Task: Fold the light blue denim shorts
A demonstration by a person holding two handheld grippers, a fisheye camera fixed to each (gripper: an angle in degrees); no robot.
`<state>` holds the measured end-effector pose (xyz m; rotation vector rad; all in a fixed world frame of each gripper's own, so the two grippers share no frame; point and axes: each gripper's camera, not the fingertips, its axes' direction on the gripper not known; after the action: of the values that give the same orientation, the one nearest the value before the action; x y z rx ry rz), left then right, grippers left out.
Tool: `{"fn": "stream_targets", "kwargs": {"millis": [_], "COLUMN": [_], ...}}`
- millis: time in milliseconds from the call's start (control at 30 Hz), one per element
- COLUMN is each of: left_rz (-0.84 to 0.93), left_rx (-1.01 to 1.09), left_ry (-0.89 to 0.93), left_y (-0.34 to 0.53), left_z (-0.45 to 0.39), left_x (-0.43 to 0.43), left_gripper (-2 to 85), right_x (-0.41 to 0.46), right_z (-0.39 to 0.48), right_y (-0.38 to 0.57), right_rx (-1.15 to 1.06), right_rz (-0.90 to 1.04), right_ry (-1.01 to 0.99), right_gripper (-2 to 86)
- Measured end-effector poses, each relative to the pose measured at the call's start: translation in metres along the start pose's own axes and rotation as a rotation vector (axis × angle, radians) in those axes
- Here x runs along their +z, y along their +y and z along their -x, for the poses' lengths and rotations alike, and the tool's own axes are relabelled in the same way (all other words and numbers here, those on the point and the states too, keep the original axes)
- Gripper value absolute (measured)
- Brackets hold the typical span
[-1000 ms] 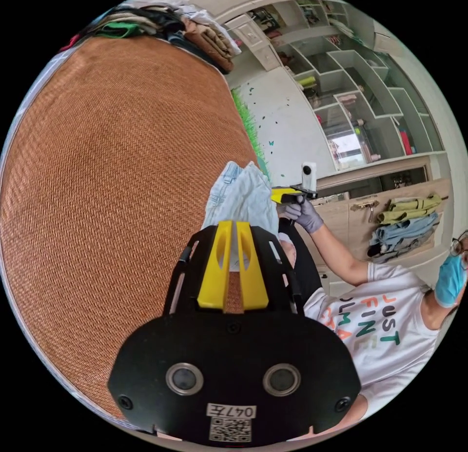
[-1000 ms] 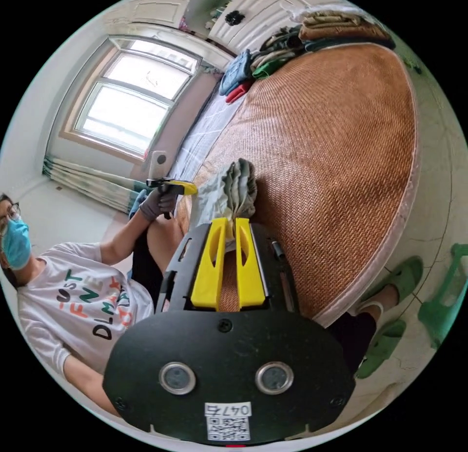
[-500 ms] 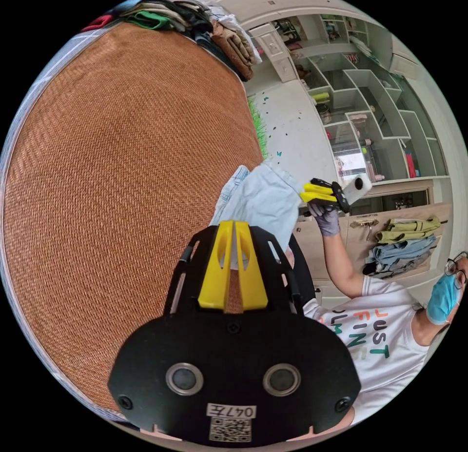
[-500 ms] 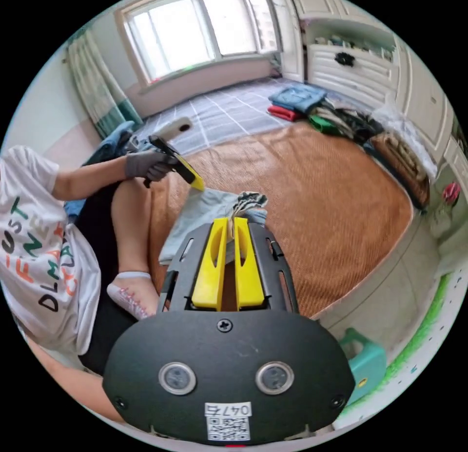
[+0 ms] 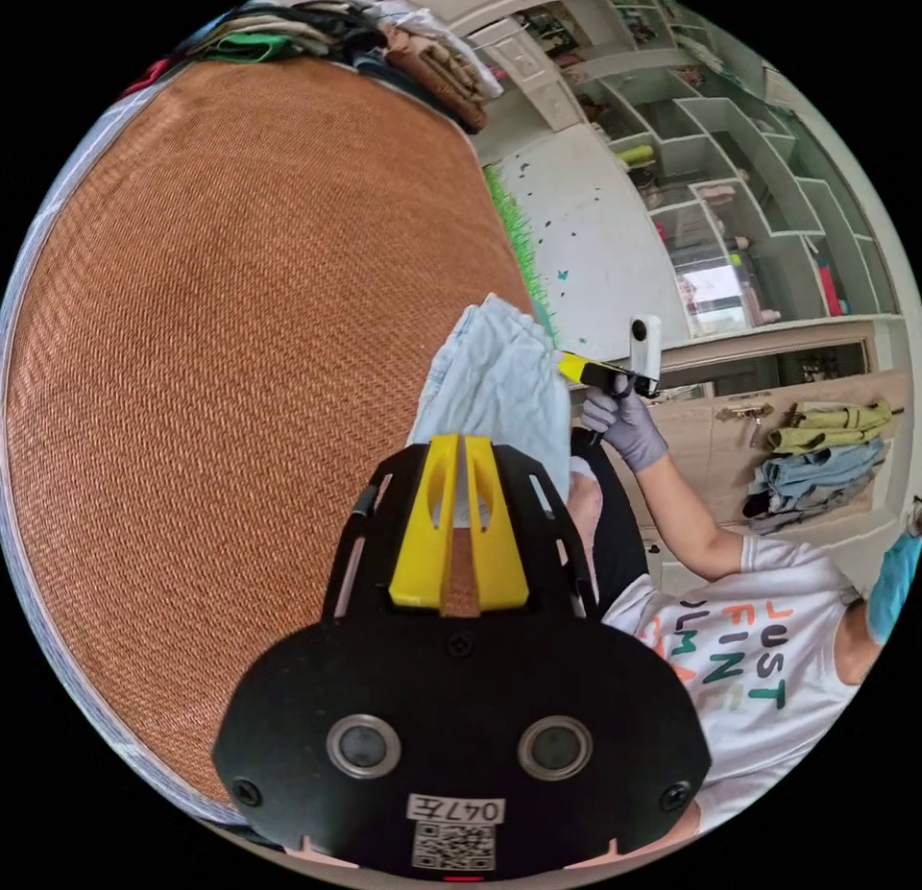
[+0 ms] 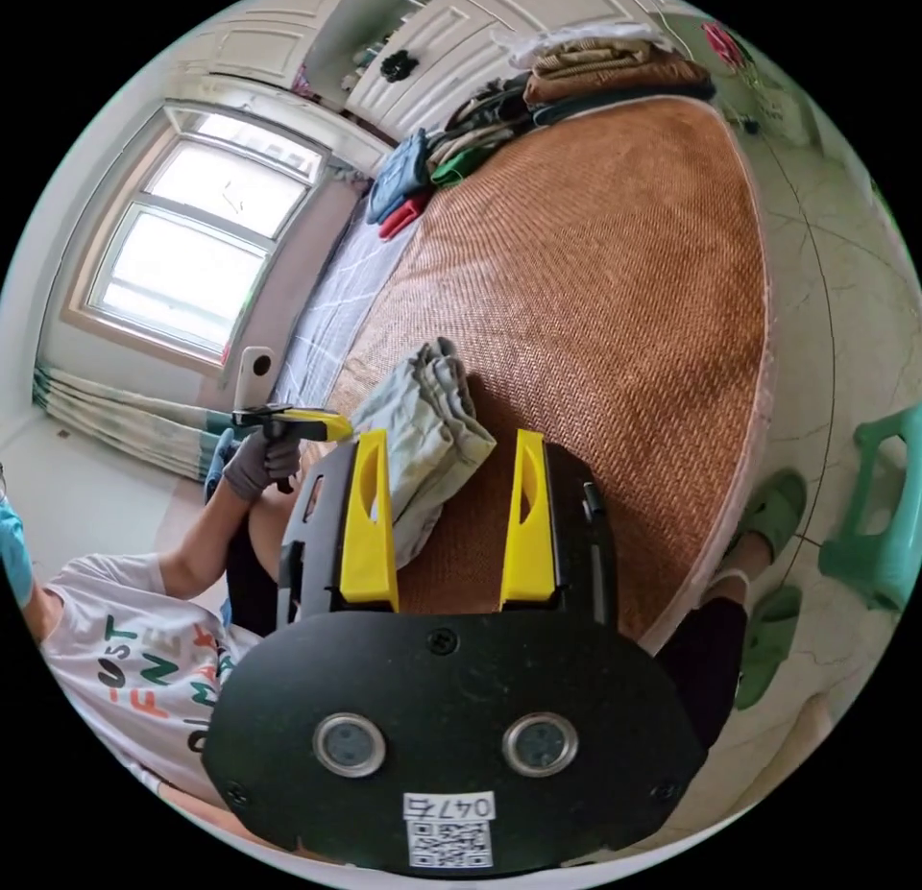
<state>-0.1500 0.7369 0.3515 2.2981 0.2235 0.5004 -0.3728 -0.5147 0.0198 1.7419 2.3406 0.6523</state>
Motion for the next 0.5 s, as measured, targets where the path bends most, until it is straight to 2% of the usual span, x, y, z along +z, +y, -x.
{"fn": "stream_targets", "kwargs": {"millis": [100,200,300,367,500], "left_rz": [0.014,0.075,0.06,-0.005,-0.157], "left_rx": [-0.036,-0.092,-0.108,-0.093,-0.005], "left_ry": [0.02,0.025,0.059,0.061,-0.02], "left_y": [0.018,0.035,0.056,0.077,0.123], "left_z": [0.002,0.006,0.001,-0.013,-0.063], "left_x": [-0.039,-0.074,-0.123,-0.178,-0.293], "left_gripper": [-0.9,-1.0,-1.0,-1.0,-1.0], "right_x": [0.02,0.045,0.046,0.039,0.019], "right_z": [-0.002,-0.006,-0.008,0.003,0.038], "right_y": [-0.004,-0.009,-0.004,0.003,0.009], "right_rx": [0.02,0.087,0.137,0.121,0.041], "right_rz": [-0.008,0.063,-0.012,-0.084,-0.161], "right_ry": [-0.084,-0.156,-0.285,-0.398,-0.434], "right_gripper": [10.4,4.7,1.8,1.2,0.9]}}
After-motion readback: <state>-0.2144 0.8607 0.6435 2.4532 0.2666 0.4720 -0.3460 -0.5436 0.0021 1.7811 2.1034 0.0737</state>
